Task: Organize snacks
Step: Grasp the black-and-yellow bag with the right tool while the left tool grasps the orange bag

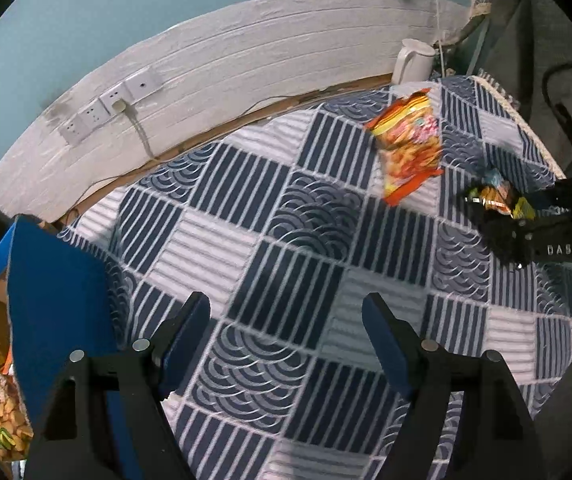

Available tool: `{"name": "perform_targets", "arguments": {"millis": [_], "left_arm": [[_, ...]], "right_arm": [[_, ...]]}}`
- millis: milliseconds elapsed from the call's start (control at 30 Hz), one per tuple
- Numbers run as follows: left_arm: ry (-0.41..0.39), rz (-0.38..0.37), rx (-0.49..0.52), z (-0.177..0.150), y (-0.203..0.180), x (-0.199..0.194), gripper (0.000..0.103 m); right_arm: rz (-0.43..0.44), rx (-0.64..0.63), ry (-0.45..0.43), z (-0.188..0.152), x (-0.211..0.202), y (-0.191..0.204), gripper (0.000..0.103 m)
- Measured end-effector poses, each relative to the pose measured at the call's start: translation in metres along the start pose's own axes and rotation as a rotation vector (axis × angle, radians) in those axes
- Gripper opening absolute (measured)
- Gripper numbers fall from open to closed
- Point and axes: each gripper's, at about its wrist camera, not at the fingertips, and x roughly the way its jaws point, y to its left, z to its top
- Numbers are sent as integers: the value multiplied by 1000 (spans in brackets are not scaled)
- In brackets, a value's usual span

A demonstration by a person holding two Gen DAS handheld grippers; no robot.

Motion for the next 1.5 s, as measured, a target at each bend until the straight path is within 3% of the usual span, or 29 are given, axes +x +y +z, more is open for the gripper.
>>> {"name": "perform_targets", "arguments": {"millis": [267, 333, 567, 800, 1067, 1300, 1367, 1433, 1500], "left_arm": [[-7, -38, -11, 41, -35, 7, 82], [-7, -39, -18, 52, -41, 11, 87], [-1, -102, -68, 84, -63, 26, 87], [34, -87, -126, 100, -71, 50, 87], [60, -113, -281, 109, -66, 74, 87], [80, -123, -325, 119, -67, 94, 87], [74, -116, -338, 118, -65, 96, 81], [76, -134, -353, 118, -60, 97, 50], [88, -157, -351, 118, -58, 98, 45]], "right_arm": [[-28, 12, -65, 28, -37, -30, 60], [-37, 10, -66, 36, -43, -38, 60], [-64, -2, -69, 61, -51, -52, 60], [-56, 4, -61, 74, -46, -65, 60], [-34, 21, -51, 72, -36, -74, 60], [-31, 45, -44, 75, -31, -79, 60], [-29, 42, -42, 76, -30, -77, 60], [-30, 34, -38, 77, -28, -74, 60], [-37, 24, -38, 79, -27, -70, 60]]}}
